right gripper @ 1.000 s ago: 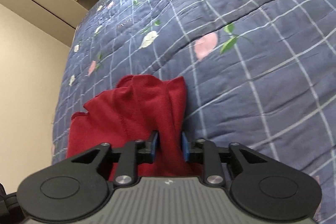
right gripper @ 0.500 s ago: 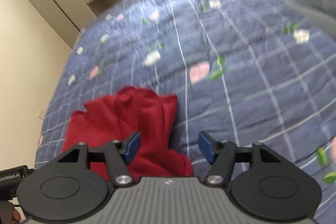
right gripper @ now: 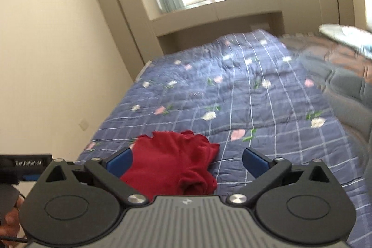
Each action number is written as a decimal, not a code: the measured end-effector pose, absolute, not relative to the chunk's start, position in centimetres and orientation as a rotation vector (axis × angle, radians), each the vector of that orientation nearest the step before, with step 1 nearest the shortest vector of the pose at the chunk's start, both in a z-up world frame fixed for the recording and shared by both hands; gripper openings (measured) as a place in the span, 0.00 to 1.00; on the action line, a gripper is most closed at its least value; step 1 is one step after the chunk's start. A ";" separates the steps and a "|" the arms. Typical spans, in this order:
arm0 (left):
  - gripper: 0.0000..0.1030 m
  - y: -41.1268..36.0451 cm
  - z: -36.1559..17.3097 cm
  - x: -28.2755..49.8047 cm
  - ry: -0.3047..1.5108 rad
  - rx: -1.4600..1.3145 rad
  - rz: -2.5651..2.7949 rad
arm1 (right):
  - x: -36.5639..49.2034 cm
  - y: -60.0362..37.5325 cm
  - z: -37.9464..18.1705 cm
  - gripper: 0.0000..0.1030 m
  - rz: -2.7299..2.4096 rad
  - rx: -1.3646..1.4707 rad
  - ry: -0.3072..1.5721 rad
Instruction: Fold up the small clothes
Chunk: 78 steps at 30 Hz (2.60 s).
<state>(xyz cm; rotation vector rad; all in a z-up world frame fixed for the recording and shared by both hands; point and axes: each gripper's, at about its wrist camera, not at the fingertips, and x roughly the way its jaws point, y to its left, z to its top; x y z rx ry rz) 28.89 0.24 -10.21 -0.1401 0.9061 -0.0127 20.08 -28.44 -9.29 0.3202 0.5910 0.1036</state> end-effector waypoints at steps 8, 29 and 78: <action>0.99 -0.7 -1.8 17.1 0.795 -0.095 -0.002 | 9.7 -28.5 -2.5 1.00 0.170 0.265 0.545; 0.99 -0.2 1.8 2.7 0.778 -0.024 0.046 | 1.9 -25.8 0.2 1.00 0.237 0.185 0.671; 0.99 0.0 1.6 3.5 0.803 -0.038 0.072 | 3.2 -25.4 0.0 1.00 0.259 0.182 0.698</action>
